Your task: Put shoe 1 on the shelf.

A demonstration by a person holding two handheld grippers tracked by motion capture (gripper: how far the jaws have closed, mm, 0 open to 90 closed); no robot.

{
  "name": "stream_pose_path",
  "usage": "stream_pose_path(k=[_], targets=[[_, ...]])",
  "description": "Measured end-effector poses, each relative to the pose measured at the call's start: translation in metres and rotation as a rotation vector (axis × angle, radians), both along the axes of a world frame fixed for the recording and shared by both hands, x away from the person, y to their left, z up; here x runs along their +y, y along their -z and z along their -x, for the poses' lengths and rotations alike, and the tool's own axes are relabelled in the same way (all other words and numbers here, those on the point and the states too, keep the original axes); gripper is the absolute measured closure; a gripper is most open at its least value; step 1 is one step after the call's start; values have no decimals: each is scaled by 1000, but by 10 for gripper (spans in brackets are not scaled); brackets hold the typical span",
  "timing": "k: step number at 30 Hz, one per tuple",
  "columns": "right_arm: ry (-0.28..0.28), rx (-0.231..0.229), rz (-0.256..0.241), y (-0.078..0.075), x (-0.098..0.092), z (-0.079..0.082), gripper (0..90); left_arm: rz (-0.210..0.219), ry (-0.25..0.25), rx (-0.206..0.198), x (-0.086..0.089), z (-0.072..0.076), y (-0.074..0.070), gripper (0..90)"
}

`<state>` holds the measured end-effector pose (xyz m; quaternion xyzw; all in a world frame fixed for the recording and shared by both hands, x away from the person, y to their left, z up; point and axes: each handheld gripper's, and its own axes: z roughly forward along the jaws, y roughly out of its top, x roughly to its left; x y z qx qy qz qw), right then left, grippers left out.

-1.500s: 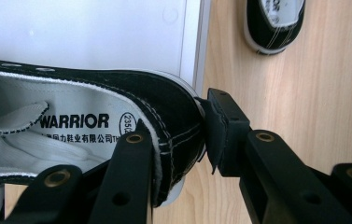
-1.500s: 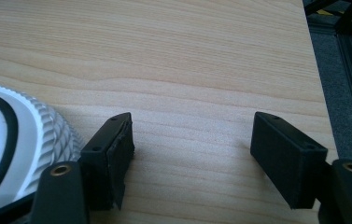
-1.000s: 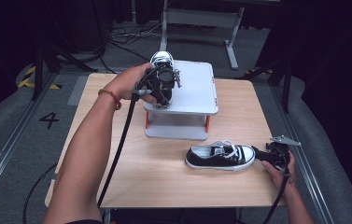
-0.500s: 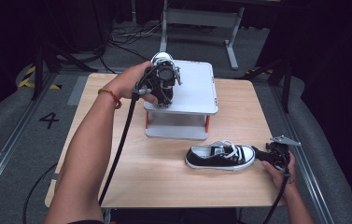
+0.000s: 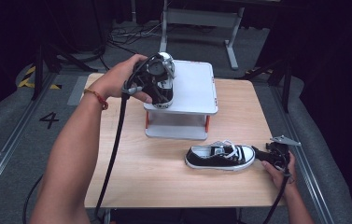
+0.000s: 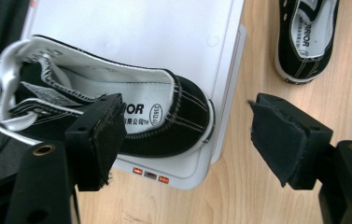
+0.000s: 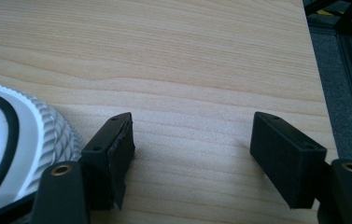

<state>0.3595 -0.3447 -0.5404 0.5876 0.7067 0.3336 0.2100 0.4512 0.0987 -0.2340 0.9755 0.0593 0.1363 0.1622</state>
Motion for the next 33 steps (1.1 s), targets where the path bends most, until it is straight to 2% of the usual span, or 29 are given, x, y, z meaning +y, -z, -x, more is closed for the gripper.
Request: stream_pose_path(k=[4, 10, 12, 18, 20, 23, 27, 28, 29, 33], targets=[[1, 1, -1, 0, 0, 0, 309, 46, -13, -36, 16, 11, -5, 253], [2, 0, -1, 0, 0, 0, 309, 107, -37, -108, 42, 33, -3, 230], [2, 0, -1, 0, 0, 0, 309, 145, -56, -108, 51, 39, -1, 228], [3, 1, -1, 0, 0, 0, 309, 165, -61, -140, 71, 64, 16, 209], [3, 1, -1, 0, 0, 0, 309, 172, -65, -159, 77, 73, 23, 207], [0, 1, -2, 0, 0, 0, 307, 218, -74, -166, 85, 87, 38, 201], [-1, 3, 0, 0, 0, 0, 298, 215, -71, -136, 94, 104, 68, 200], [2, 13, 4, -1, -1, -1, 283, 227, -79, -119, 98, 111, 85, 202], [2, 13, 4, -1, -1, -1, 283, 227, -79, -119, 98, 111, 85, 204], [-10, 23, 21, -2, -4, -1, 244, 241, -91, -65, 105, 122, 119, 202]])
